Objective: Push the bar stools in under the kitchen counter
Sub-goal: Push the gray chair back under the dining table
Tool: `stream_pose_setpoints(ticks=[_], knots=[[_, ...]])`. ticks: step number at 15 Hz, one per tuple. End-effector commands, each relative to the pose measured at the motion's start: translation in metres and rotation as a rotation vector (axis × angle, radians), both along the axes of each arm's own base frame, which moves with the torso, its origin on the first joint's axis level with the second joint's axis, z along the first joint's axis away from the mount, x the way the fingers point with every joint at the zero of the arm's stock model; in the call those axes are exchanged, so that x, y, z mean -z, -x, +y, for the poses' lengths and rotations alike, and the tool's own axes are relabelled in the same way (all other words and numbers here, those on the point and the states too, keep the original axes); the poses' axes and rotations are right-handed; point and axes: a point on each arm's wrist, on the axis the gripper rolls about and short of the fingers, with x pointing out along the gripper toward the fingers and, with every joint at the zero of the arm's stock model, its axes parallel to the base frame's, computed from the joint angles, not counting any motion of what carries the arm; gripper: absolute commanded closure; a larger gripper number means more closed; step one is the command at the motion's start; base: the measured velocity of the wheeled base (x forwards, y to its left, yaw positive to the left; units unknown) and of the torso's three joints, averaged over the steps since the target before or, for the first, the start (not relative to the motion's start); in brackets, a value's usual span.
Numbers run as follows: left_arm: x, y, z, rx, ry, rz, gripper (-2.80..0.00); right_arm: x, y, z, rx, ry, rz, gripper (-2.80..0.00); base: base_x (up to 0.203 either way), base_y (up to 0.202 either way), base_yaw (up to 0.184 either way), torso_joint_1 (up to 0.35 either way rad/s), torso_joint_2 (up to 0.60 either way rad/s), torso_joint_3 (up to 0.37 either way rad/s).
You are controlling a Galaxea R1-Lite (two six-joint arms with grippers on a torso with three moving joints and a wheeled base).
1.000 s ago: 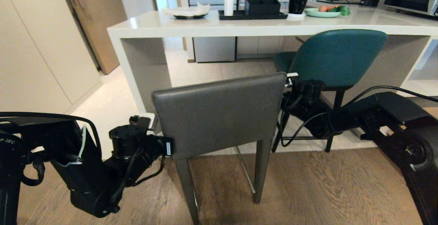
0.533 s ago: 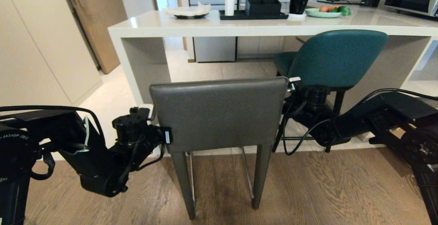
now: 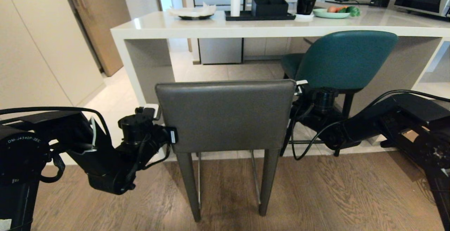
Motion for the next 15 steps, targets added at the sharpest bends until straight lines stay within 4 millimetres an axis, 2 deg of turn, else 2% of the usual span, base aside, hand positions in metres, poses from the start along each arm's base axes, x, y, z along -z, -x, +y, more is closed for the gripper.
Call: stream_pose_setpoints(ticks=[1, 3, 6, 8, 11, 13, 15], knots=[[-0.001, 0.002, 0.007, -0.002, 0.009, -0.023, 0.00, -0.006, -0.002, -0.001, 0.050, 0.004, -0.007, 0.00, 0.000, 0.000, 0.000, 0.000, 0.00, 0.000], [-0.002, -0.002, 0.017, 0.021, 0.014, -0.042, 0.00, -0.023, -0.001, -0.004, 0.148, 0.009, -0.014, 0.00, 0.000, 0.000, 0.000, 0.000, 0.00, 0.000], [-0.010, 0.000, 0.021, 0.026, 0.022, -0.066, 0.00, -0.042, 0.010, -0.013, 0.181, -0.002, -0.029, 0.00, 0.000, 0.000, 0.000, 0.000, 0.00, 0.000], [-0.016, 0.012, 0.022, 0.065, 0.027, -0.072, 0.00, -0.048, 0.026, -0.022, 0.200, 0.004, -0.006, 0.00, 0.000, 0.000, 0.000, 0.000, 0.00, 0.000], [-0.018, 0.024, 0.024, 0.082, 0.034, -0.108, 0.00, -0.051, 0.064, -0.032, 0.211, 0.003, 0.059, 0.00, 0.000, 0.000, 0.000, 0.000, 0.00, 0.000], [-0.019, 0.037, 0.026, 0.123, 0.035, -0.109, 0.00, -0.040, 0.084, -0.028, 0.197, -0.008, 0.123, 0.00, 0.000, 0.000, 0.000, 0.000, 0.00, 0.000], [-0.018, 0.034, 0.028, 0.120, 0.033, -0.114, 0.00, -0.041, 0.090, -0.008, 0.175, -0.021, 0.095, 0.00, 0.000, 0.000, 0.000, 0.000, 0.00, 0.000]])
